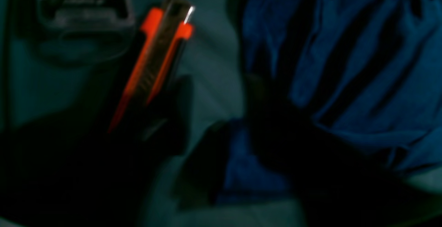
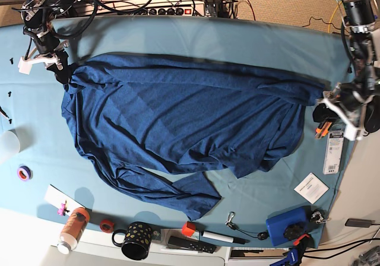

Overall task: Layout the t-shirt on the table in an organized manner, then fold the t-shirt properly
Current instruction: 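Grasp the shirt edge with the left gripper and pull it outward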

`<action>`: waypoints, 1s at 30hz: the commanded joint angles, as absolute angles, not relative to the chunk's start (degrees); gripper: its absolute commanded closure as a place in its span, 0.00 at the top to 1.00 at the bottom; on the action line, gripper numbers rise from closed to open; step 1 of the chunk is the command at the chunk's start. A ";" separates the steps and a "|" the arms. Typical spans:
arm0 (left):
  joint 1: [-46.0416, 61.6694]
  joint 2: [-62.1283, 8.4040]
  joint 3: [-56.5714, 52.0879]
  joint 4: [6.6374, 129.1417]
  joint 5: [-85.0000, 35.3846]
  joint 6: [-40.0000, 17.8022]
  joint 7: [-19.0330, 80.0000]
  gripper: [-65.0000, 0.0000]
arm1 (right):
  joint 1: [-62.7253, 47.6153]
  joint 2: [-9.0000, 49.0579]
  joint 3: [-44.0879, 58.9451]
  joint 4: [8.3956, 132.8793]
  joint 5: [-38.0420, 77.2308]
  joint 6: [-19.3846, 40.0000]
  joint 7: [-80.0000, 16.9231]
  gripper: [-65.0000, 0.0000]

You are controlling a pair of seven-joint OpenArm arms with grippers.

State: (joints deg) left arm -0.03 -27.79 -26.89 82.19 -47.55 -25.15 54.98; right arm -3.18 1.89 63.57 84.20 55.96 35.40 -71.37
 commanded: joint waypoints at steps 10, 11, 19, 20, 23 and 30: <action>8.60 -28.60 -37.39 83.09 -58.81 -23.42 57.47 0.57 | -2.87 2.83 63.68 85.01 57.58 35.83 -70.72 0.00; 9.78 -28.36 -37.39 83.09 -59.31 -23.42 57.47 0.57 | -2.87 2.85 63.68 85.01 57.58 35.83 -70.72 0.00; 12.36 -23.53 -37.36 83.09 -60.73 -23.49 57.45 0.57 | -2.90 2.83 63.68 85.01 57.58 35.83 -70.76 0.00; 12.36 -23.33 -37.28 83.09 -60.73 -23.66 57.39 0.57 | -2.90 2.83 63.68 85.01 57.58 35.83 -70.81 0.00; 12.32 -23.38 -37.26 83.09 -60.73 -23.64 56.97 0.57 | -2.90 2.85 63.68 85.01 57.58 35.83 -70.81 0.00; 11.84 -23.33 -37.26 83.09 -60.69 -23.62 56.12 0.57 | -2.90 2.85 63.68 85.01 57.58 35.83 -70.81 0.00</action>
State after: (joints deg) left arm 12.23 -22.37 -37.19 82.48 -60.93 -23.92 56.49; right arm -3.20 1.89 63.57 84.20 55.94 35.42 -71.37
